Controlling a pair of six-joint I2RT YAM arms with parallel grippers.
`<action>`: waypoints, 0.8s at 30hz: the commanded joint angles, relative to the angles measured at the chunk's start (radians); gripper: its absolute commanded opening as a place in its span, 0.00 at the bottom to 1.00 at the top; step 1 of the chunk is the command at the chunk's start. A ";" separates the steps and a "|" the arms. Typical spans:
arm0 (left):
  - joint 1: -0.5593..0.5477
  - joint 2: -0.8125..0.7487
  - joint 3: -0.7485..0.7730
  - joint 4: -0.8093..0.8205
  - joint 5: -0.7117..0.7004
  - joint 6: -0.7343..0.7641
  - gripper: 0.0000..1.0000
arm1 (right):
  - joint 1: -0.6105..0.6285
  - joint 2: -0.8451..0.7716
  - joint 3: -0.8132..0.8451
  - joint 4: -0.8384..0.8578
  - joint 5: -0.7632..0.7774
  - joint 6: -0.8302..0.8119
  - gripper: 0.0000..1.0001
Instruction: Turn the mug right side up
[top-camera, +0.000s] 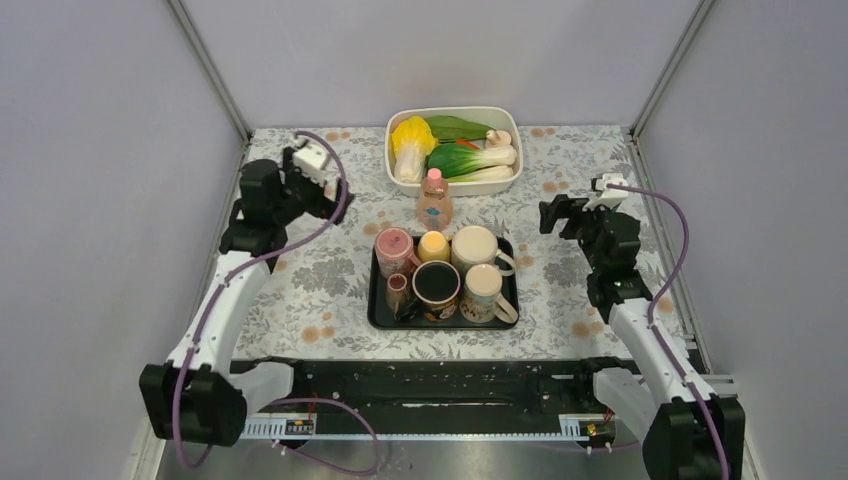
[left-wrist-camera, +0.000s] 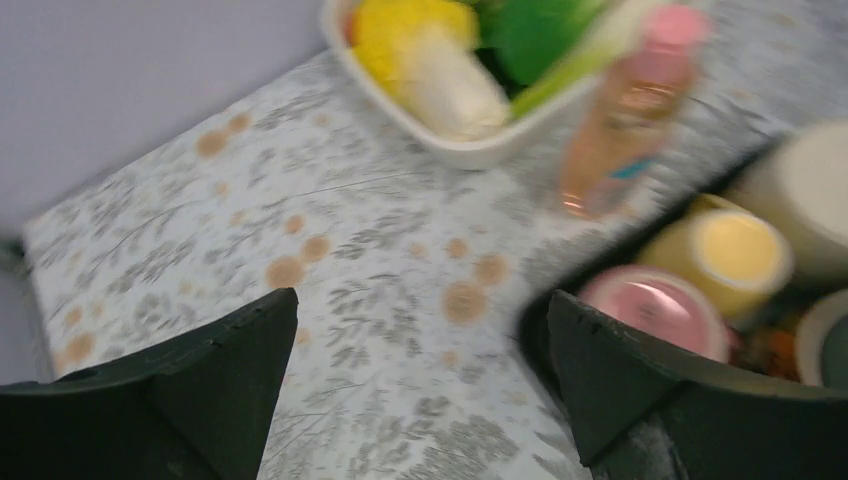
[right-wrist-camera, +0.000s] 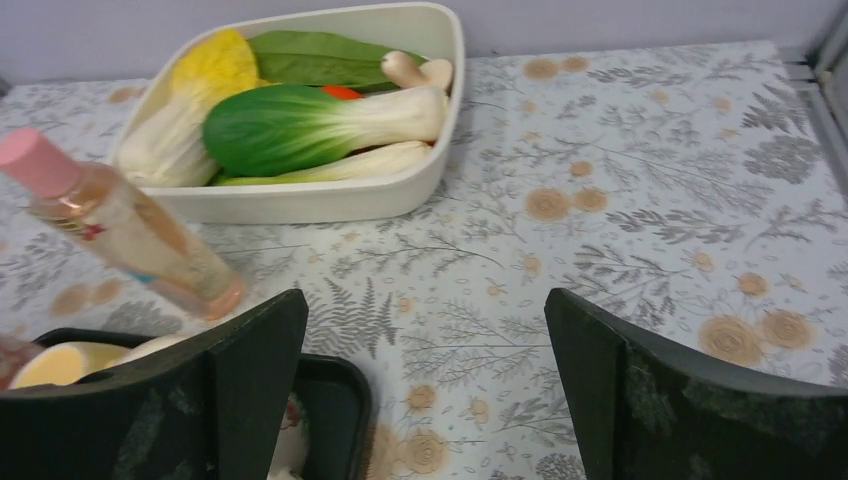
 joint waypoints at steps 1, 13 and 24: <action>-0.252 -0.118 0.127 -0.725 0.167 0.287 0.97 | 0.000 -0.085 0.087 -0.311 -0.218 0.057 0.99; -0.882 -0.100 -0.039 -0.686 -0.150 0.184 0.66 | 0.004 -0.149 0.025 -0.255 -0.259 0.103 0.99; -0.902 -0.042 -0.141 -0.435 -0.209 0.045 0.57 | 0.006 -0.166 0.000 -0.241 -0.227 0.082 0.99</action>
